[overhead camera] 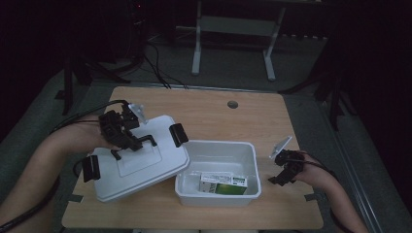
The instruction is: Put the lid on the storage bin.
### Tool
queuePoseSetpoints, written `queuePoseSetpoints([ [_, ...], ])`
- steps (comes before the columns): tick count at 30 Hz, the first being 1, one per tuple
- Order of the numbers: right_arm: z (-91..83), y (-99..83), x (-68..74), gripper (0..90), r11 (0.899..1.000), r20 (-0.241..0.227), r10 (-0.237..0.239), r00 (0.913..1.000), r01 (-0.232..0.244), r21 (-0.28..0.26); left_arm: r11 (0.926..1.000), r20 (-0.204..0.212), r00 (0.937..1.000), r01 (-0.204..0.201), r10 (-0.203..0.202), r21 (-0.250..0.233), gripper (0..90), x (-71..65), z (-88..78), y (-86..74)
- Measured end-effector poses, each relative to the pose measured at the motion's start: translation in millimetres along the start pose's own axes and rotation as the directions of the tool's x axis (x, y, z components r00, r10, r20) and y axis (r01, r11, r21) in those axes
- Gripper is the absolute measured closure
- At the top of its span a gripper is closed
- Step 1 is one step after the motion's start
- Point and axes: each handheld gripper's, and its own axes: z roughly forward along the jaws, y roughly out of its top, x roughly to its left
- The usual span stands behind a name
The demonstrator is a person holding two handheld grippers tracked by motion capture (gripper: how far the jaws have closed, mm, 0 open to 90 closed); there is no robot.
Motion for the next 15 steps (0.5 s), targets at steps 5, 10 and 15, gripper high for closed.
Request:
queuePoseSetpoints([
  [5, -0.6, -0.2, 0.6, 20.6, 1.0, 0.002, 0.001, 1.0, -0.001, -0.006, 0.9987, -0.016, 0.9986, -0.05, 0.05, -0.009, 83.6, -9.6, -2.7, 21.0],
  [10, 0.1, 0.2, 1.1, 20.6, 1.0, 0.003, -0.006, 1.0, 0.006, -0.002, 0.9946, -0.005, 0.9947, -0.102, 0.102, -0.017, 83.6, -18.9, -0.9, 44.0],
  [15, -1.3, 1.3, 2.4, 20.6, 1.0, 0.002, -0.009, 1.0, 0.009, -0.007, 0.9878, 0.009, 0.9878, -0.155, 0.155, -0.012, 83.6, -27.4, 4.6, 67.2],
])
